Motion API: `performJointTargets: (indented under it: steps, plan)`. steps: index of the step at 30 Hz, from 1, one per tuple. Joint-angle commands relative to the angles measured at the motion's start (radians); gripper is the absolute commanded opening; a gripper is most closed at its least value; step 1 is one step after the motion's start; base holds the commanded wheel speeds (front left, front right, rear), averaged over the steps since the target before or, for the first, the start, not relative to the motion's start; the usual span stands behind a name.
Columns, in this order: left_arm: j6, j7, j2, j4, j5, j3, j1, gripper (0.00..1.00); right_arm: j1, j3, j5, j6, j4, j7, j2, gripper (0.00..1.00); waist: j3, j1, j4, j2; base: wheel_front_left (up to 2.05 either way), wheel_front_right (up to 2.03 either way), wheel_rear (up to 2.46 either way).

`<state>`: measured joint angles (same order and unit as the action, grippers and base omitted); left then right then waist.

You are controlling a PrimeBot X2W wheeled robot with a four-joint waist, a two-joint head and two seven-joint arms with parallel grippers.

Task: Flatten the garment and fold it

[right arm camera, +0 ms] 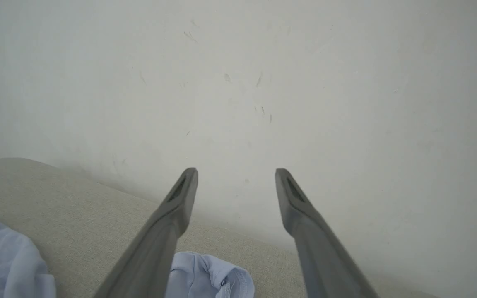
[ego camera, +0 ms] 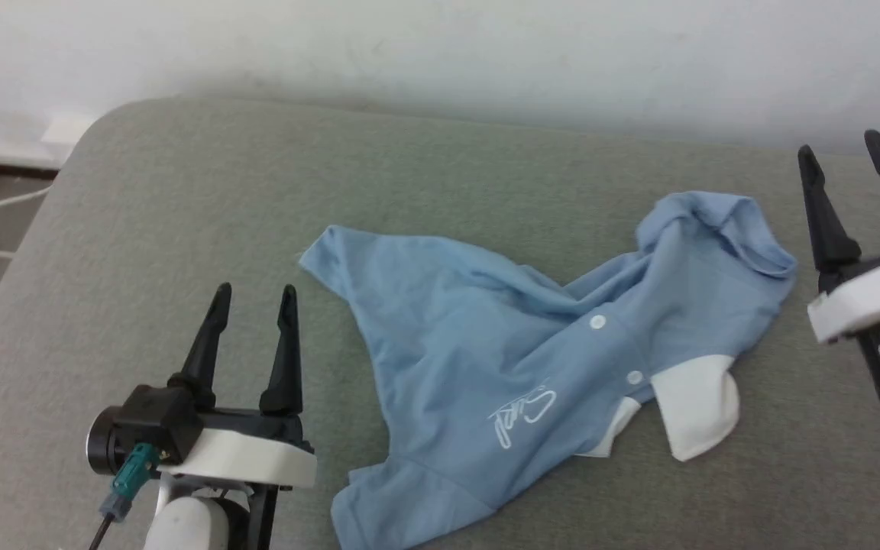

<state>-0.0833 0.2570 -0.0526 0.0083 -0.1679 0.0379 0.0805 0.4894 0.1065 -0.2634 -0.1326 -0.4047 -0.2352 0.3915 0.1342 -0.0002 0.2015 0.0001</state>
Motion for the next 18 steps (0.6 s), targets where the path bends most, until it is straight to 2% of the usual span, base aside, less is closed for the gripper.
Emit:
performJointTargets:
  steps: [1,6,12,16,18]
  plan:
    - [-0.012,0.005,0.002,0.005,-0.002,-0.005,-0.015,1.0,-0.059,-0.028,0.002,0.002,0.057,-0.012,-0.025,1.0,-0.057,0.0002,-0.075,-0.0001,0.0,0.0,0.0]
    - [-0.027,0.005,0.002,0.038,-0.021,-0.006,-0.029,1.0,-0.233,-0.097,0.031,0.002,0.209,-0.019,-0.104,1.0,-0.074,0.0002,-0.119,-0.0001,0.0,0.0,0.0]
    - [-0.04,-0.002,-0.026,0.115,-0.043,0.035,-0.035,1.0,-0.429,-0.162,0.067,0.002,0.319,-0.006,-0.217,1.0,-0.091,0.0002,-0.162,-0.0001,0.0,0.0,0.0]
    - [-0.044,-0.08,-0.069,0.146,-0.067,0.079,-0.007,1.0,-0.515,-0.211,0.079,0.002,0.372,0.004,-0.29,1.0,-0.079,0.0002,-0.194,-0.0001,0.0,0.0,0.0]
    - [-0.046,-0.146,-0.114,0.148,-0.074,0.106,0.036,1.0,-0.538,-0.23,0.08,0.002,0.393,0.007,-0.311,1.0,-0.062,0.0002,-0.212,-0.0001,0.0,0.0,0.0]
